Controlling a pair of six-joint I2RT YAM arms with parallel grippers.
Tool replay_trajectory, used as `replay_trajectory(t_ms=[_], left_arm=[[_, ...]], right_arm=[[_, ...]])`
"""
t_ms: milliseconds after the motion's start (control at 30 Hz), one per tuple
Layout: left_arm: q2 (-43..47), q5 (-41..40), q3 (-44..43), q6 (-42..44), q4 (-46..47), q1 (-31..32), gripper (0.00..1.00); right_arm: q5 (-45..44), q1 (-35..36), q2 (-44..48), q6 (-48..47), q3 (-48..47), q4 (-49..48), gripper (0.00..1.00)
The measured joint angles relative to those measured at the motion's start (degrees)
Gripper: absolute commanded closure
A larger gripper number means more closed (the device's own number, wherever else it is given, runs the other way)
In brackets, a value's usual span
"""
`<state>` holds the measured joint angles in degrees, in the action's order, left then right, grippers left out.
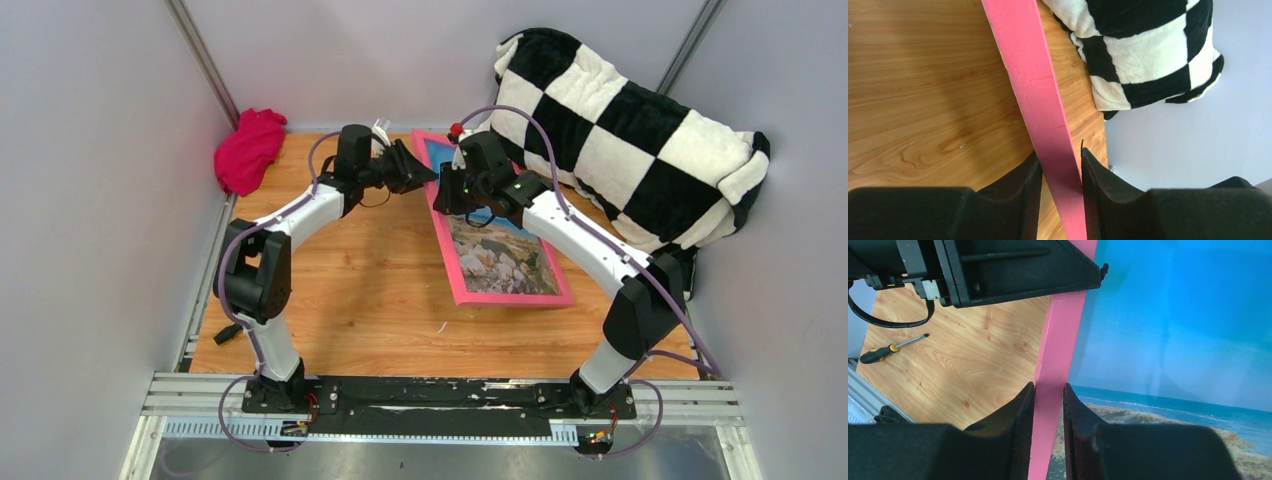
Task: Take the photo out of the frame
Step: Turn over the photo frame at the center of the board.
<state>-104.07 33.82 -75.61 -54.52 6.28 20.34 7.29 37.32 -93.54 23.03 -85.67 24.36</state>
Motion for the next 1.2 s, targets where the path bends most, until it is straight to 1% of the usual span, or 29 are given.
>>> replay_trajectory(t_ms=[33,67,167,233,333,500,733,867,1033,1200], left_arm=[[0.26,-0.2,0.02,-0.31,0.0,0.02,0.84],[0.59,-0.59,0.04,-0.66,0.0,0.04,0.85],[1.38,-1.14,0.09,-1.55,0.0,0.15,0.89],[1.6,-1.31,0.09,-1.75,0.0,0.17,0.91],[1.7,-1.66,0.11,-2.1,-0.07,0.17,0.95],[1.95,-2.36,0.63,-2.6,-0.17,0.15,0.99],[2.45,-2.89,1.09,-2.73,-0.42,0.17,1.0],[2.45,-3.02,1.2,-2.73,-0.42,0.17,1.0],[2.56,-3.23,1.44,-2.78,-0.42,0.17,1.0],[2.56,-3.3,1.44,-2.86,-0.42,0.17,1.0]], right_arm=[[-0.11,0.0,0.37,-0.46,-0.02,-0.17,0.78],[-0.28,0.0,0.68,-0.94,-0.02,-0.35,0.69],[-0.72,0.04,1.31,-2.73,-0.02,-0.72,0.52],[-1.6,0.11,1.62,-4.37,-0.07,-0.85,0.42],[-4.04,0.72,1.88,-6.97,-0.63,-0.66,0.33],[-12.57,5.38,2.36,-13.57,-1.81,-0.35,0.27],[-27.39,14.75,2.6,-24.44,-1.81,-0.26,0.26],[-34.99,18.29,1.66,-29.05,-1.79,-0.35,0.26],[-42.66,20.24,-2.23,-32.41,-1.51,-0.37,0.27],[-46.71,20.52,-5.33,-33.62,-0.48,-0.26,0.27]])
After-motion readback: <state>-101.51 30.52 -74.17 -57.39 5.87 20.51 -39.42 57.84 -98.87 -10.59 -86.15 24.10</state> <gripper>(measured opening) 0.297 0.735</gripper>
